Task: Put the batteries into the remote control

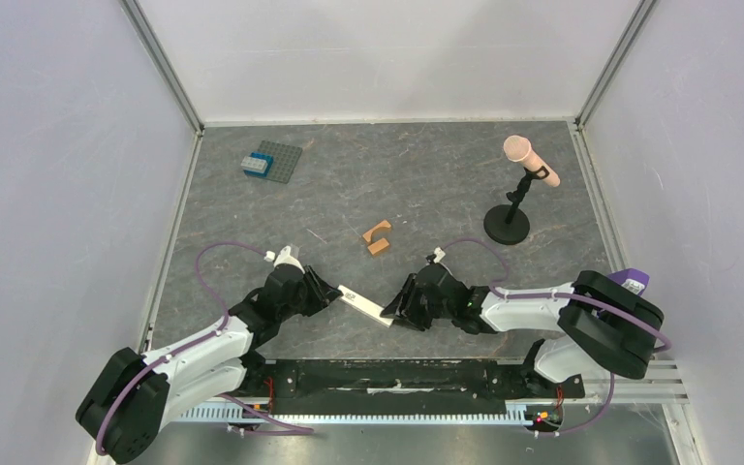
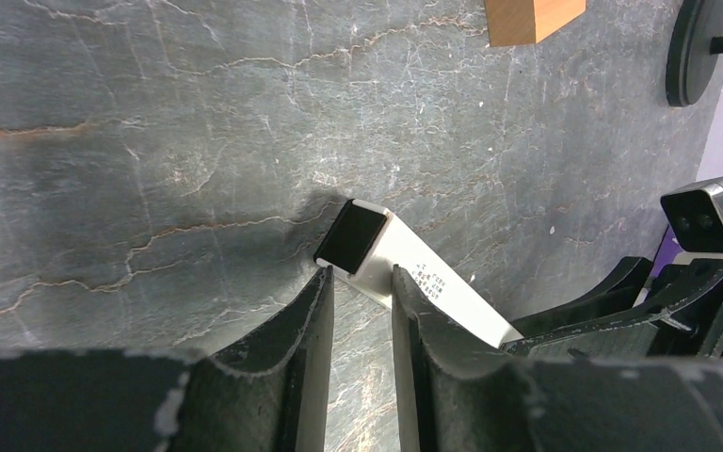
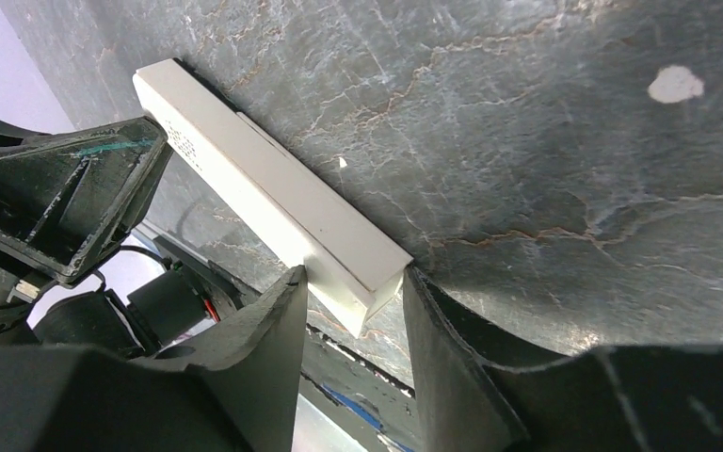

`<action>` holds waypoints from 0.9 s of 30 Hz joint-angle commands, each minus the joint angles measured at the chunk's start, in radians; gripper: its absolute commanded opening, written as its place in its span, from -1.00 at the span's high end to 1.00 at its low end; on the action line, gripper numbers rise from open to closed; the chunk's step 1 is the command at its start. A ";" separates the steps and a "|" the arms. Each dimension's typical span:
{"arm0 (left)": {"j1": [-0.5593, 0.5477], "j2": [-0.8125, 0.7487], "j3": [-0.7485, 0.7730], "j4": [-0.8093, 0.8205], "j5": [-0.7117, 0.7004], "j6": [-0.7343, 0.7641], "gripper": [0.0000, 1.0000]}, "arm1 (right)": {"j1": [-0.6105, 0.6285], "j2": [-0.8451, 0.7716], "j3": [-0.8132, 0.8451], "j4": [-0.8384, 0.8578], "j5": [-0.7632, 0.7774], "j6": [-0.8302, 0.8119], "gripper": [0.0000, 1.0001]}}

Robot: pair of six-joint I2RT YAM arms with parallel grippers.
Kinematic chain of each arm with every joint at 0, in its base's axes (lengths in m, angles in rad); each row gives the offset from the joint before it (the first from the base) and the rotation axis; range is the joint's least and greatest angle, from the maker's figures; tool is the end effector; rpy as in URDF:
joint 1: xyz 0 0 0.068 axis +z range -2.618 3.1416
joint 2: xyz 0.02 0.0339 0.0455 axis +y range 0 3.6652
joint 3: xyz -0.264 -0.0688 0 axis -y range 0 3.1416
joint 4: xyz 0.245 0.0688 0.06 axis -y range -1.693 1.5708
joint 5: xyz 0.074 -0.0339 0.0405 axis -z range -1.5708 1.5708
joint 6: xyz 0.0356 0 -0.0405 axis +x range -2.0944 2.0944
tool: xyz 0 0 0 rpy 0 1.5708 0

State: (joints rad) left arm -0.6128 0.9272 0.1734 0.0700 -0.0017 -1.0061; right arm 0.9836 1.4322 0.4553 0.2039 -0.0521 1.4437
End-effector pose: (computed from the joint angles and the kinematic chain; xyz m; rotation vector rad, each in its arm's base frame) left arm 0.1360 -0.0956 0.1315 -0.4702 2.3553 -0.8246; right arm 0.1363 0.2081 0.1290 0.5873 2.6378 1.0917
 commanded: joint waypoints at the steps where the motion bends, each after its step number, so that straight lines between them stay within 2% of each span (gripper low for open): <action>1: -0.002 0.035 -0.037 -0.142 -0.026 0.034 0.35 | -0.002 0.044 0.008 -0.043 0.041 -0.005 0.13; 8: -0.002 0.040 -0.036 -0.138 -0.021 0.035 0.34 | 0.001 0.074 0.008 -0.060 0.043 -0.010 0.09; 14: -0.003 0.039 -0.038 -0.136 -0.020 0.035 0.34 | 0.004 0.090 0.036 -0.089 0.046 -0.051 -0.13; 17: -0.002 0.039 -0.038 -0.134 -0.017 0.034 0.34 | 0.004 0.116 0.055 -0.113 0.071 -0.068 -0.16; 22: -0.002 0.039 -0.037 -0.134 -0.018 0.032 0.34 | 0.006 0.151 0.066 -0.156 0.080 -0.070 -0.01; 27: -0.002 0.044 -0.037 -0.131 -0.017 0.032 0.34 | 0.006 0.168 0.050 -0.181 0.095 -0.068 0.30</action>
State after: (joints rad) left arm -0.6060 0.9333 0.1730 0.0868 -0.0448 -1.0061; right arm 0.9844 1.5173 0.5396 0.1577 -0.0822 1.4254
